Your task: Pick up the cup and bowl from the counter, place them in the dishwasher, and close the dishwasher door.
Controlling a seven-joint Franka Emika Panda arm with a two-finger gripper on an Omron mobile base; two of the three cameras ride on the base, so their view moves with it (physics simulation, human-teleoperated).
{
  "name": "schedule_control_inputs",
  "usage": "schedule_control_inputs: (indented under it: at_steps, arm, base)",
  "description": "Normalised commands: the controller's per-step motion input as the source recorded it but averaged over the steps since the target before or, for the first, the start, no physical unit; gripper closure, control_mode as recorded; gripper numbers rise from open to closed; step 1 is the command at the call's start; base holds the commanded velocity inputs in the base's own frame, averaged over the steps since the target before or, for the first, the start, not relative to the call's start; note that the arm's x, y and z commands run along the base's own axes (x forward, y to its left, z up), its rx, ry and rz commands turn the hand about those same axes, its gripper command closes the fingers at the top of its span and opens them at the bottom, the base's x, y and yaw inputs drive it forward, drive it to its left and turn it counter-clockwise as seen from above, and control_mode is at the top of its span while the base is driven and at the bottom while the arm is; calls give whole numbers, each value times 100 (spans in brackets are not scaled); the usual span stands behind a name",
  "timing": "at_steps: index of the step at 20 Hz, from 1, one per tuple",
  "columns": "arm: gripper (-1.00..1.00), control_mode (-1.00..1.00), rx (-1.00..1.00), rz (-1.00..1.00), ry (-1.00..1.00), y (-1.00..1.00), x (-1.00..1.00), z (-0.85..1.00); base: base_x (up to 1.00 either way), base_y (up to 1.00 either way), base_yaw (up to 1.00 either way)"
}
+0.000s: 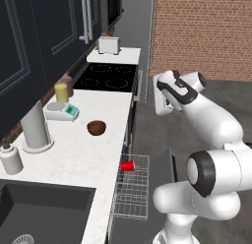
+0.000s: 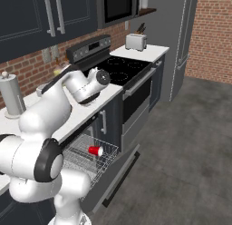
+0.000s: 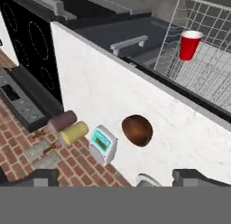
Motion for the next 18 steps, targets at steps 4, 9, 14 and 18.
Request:
schedule_control_inputs:
  at_steps: [4, 9, 14, 18]
  arm:
    - [-100, -100, -39, 35, -34, 31, -2, -71]
    - [-100, -100, -32, 25, -42, 46, 0, -33]
    - [-100, -100, -31, 18, -36, 46, 0, -15]
    - [-100, -100, -41, 16, -18, 37, 3, -10]
  base:
    - [0, 0, 0]
    - [0, 0, 0]
    - [0, 0, 0]
    - [0, 0, 0]
